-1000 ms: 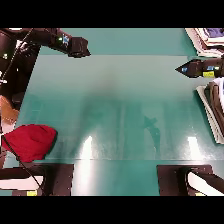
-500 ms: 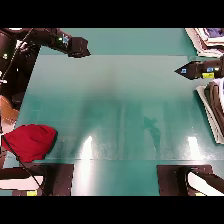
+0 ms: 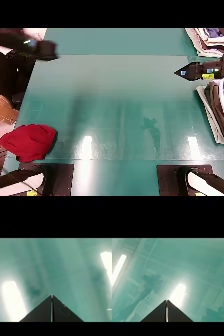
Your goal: Fold the shirts.
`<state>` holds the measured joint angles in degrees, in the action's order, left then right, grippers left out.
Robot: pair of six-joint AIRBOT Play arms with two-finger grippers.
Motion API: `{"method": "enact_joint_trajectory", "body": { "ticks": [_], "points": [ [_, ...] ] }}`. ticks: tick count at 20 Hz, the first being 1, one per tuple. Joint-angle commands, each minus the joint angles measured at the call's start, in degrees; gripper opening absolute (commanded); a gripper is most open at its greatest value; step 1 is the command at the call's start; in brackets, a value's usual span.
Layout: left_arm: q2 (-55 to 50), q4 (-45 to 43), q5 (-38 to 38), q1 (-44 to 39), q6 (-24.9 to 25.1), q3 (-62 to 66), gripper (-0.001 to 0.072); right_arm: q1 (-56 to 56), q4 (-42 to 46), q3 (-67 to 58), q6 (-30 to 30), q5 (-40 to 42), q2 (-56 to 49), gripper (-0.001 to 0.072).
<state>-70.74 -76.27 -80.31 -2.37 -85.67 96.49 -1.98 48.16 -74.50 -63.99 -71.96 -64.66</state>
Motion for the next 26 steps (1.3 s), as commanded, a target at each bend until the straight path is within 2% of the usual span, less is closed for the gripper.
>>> {"method": "enact_joint_trajectory", "body": {
  "ticks": [1, 4, 5, 6, 7, 11, 15, 16, 17, 18, 19, 22, 26],
  "points": [
    [12.7, -7.3, -2.6, 10.6, -0.5, -16.1, 0.0025, 0.0, 0.0, 0.0, 0.0, 0.2, 0.0, 0.0017],
    [21.3, -9.7, -3.7, 18.8, -1.4, -33.0, 0.0028, 0.0, 0.0, 0.0, 0.0, 0.3, 0.0, 0.0016],
    [22.6, -10.3, -4.5, 20.9, -1.7, -37.6, 0.0235, 0.0, 0.0, 0.0, 0.0, 0.3, 0.0, 0.0016],
    [22.9, -11.0, -5.3, 22.1, -3.4, -41.1, 0.0595, 0.0, 0.0, 0.0, 0.0, 0.3, 0.0, 0.0017],
    [22.9, -12.3, -5.7, 23.1, -5.6, -44.4, 0.0719, 0.0, 0.0, 0.0, 0.0, 0.3, 0.0, 0.0016],
    [22.9, -13.9, -2.2, 23.7, -7.8, -54.8, 0.072, 0.0, 0.0, 0.0, 0.0, 0.5, 0.0, 0.0016],
    [22.9, -14.1, 0.8, 23.7, -12.8, -60.2, 0.072, 0.0, 0.0, 0.0, 0.0, 0.6, 0.0, 0.0016],
    [22.9, -14.0, 0.8, 23.7, -13.4, -60.2, 0.065, 0.0, 0.0, 0.0, 0.0, 0.7, 0.0, 0.0016],
    [22.9, -14.0, 0.4, 23.7, -13.3, -60.2, 0.0329, 0.0, 0.0, 0.0, 0.0, 0.7, 0.0, 0.0016],
    [22.9, -13.7, 0.3, 23.7, -13.3, -60.0, 0.0046, 0.0, 0.0, 0.0, 0.0, 0.7, 0.0, 0.0016],
    [22.9, -13.0, 0.2, 23.7, -13.0, -59.2, 0.0026, 0.0, 0.0, 0.0, 0.0, 0.7, 0.0, 0.0016],
    [23.0, -9.3, -1.8, 22.6, -11.4, -50.2, 0.0024, 0.0, -0.2, 0.0, 0.0, 2.6, 0.9, 0.0016],
    [23.0, -8.0, -2.2, 11.6, -14.3, -23.8, 0.0023, 0.0, -0.2, -0.1, 0.0, 11.0, 5.3, 0.0016]
  ]
}}
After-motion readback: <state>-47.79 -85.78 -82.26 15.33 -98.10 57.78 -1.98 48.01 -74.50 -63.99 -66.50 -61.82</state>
